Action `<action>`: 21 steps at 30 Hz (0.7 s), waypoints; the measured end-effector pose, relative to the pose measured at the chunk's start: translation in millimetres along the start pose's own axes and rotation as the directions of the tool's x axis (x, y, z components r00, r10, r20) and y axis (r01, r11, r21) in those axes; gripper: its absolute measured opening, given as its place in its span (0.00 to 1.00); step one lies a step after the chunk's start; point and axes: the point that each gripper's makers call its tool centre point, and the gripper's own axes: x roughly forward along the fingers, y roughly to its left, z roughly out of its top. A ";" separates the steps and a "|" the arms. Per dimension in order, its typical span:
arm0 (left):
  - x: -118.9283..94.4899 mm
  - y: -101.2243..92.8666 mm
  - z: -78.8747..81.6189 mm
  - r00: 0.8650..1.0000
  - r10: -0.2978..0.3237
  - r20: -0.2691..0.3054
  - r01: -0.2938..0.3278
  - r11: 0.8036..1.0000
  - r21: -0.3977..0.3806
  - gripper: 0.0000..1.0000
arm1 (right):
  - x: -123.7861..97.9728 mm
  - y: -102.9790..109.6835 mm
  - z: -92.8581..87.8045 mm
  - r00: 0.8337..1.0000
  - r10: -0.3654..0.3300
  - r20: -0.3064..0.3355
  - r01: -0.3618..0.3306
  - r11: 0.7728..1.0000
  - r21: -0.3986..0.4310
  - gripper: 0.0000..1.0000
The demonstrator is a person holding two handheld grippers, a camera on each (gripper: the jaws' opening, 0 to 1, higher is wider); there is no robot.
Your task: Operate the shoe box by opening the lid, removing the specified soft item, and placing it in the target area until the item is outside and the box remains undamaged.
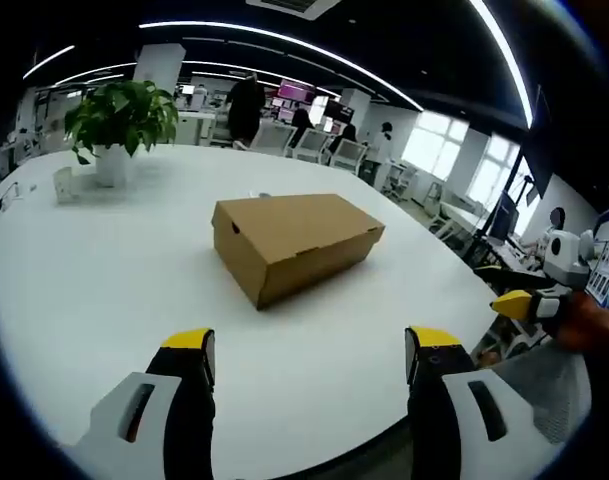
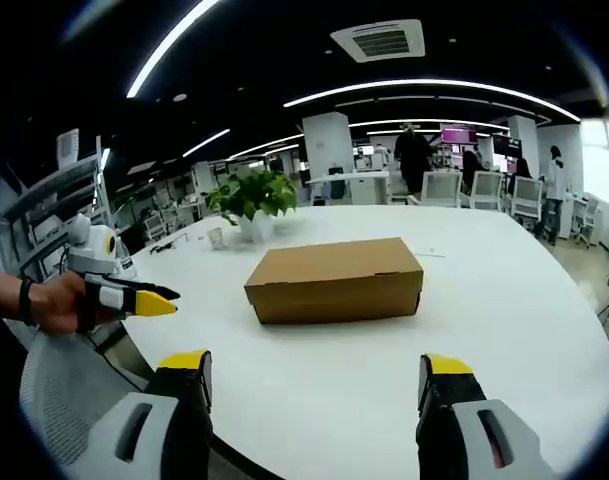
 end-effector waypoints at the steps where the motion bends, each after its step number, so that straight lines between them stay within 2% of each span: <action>1: 0.2 -0.1 0.2 1.000 -0.001 0.000 0.001 1.000 0.000 0.80 | -0.1 0.2 0.4 1.000 -0.001 0.001 0.001 1.000 -0.001 0.84; 21: 0.5 3.8 2.6 1.000 -0.004 0.006 0.004 1.000 -0.005 0.80 | 0.8 2.8 -2.1 1.000 -0.001 -0.007 0.002 1.000 0.005 0.84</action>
